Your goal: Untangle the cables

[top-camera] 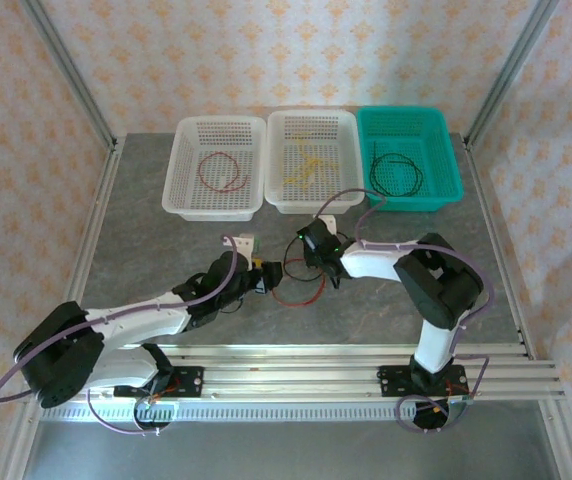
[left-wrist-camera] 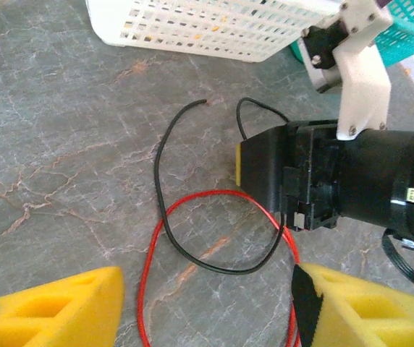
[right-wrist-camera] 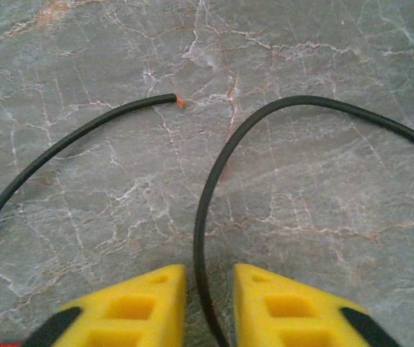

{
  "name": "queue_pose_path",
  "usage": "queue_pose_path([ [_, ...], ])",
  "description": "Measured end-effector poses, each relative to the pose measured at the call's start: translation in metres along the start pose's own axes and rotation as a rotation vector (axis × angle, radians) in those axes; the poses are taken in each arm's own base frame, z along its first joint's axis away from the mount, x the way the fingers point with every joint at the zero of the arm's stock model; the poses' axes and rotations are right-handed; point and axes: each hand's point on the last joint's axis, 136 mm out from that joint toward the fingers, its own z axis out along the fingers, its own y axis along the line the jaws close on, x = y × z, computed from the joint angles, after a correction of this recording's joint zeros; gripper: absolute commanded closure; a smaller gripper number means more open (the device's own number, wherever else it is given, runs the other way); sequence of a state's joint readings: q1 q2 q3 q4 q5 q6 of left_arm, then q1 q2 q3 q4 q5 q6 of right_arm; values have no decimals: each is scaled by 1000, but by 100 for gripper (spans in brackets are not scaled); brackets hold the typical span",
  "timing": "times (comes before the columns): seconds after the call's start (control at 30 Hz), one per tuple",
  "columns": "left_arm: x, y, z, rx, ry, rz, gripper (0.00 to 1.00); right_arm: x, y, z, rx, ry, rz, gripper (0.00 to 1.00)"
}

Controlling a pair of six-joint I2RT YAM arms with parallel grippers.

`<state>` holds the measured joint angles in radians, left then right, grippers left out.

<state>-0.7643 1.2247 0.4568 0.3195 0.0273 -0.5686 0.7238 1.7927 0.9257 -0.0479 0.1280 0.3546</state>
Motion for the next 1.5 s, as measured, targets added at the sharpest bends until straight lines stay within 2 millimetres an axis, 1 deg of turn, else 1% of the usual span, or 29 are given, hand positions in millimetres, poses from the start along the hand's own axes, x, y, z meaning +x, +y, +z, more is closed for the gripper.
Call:
queue_pose_path([
  [0.17, 5, 3, 5, -13, 14, 3, 36, 1, 1, -2, -12, -21, 15, 98],
  [0.23, 7, 4, 7, -17, 19, 4, 36, 3, -2, -6, -13, -28, 24, 100],
  [0.33, 7, 4, 11, -18, 22, 4, 36, 5, -10, -17, -12, -40, 35, 100],
  [0.43, 3, 0, 13, -10, 11, 2, 36, -1, -14, -33, -28, -76, 56, 100],
  [0.57, 0, -4, 18, 4, 3, 0, 33, -18, -15, -64, -80, -155, 91, 100],
  [0.8, 12, -7, 34, 4, 51, 10, 21, -43, -10, -116, -214, -280, 131, 100],
  [1.03, 10, -19, 47, 25, 66, 32, 20, -64, -2, -162, -333, -379, 113, 100],
  [1.1, 10, -19, 49, 24, 68, 34, 20, -68, -3, -169, -343, -397, 113, 100],
  [1.27, 9, -20, 50, 26, 65, 54, 20, -75, -12, -184, -329, -445, 135, 100],
  [1.33, 7, -22, 48, 30, 59, 59, 20, -80, -19, -194, -316, -480, 156, 100],
  [1.4, 2, -24, 46, 37, 48, 64, 20, -86, -26, -203, -293, -511, 177, 100],
  [1.5, -10, -31, 41, 54, 17, 68, 21, -97, -40, -217, -243, -562, 217, 100],
])
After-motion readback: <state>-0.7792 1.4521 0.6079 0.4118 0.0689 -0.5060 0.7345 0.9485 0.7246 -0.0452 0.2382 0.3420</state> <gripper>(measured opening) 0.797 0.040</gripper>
